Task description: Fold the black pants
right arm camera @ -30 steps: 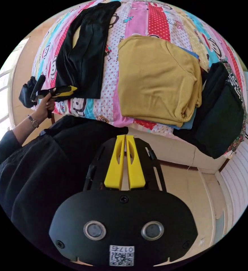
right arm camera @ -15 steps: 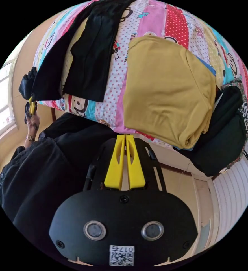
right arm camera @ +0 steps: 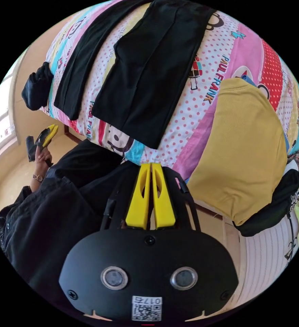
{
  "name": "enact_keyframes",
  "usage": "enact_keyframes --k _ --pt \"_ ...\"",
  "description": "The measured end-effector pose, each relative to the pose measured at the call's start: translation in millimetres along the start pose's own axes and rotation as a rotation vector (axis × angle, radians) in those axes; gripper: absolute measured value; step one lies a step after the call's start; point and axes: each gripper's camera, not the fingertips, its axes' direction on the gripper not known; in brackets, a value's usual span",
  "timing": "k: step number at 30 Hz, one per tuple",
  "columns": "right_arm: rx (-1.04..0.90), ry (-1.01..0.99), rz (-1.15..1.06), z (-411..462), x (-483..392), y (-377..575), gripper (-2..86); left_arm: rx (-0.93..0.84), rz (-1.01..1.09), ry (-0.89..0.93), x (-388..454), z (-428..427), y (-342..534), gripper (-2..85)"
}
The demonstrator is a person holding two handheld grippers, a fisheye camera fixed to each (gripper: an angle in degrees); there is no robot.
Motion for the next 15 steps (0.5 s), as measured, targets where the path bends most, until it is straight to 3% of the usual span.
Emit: enact_keyframes --k 5,11,15 --pt "0.065 -0.006 0.106 41 19 -7 6.3 -0.353 0.407 -0.073 126 95 -6 8.1" --pt "0.164 -0.219 0.256 117 53 -2 11.1 -0.432 0.521 -0.02 194 117 34 8.0" --pt "0.19 -0.269 0.286 176 57 14 8.2 -0.418 0.482 -0.016 201 103 63 8.1"
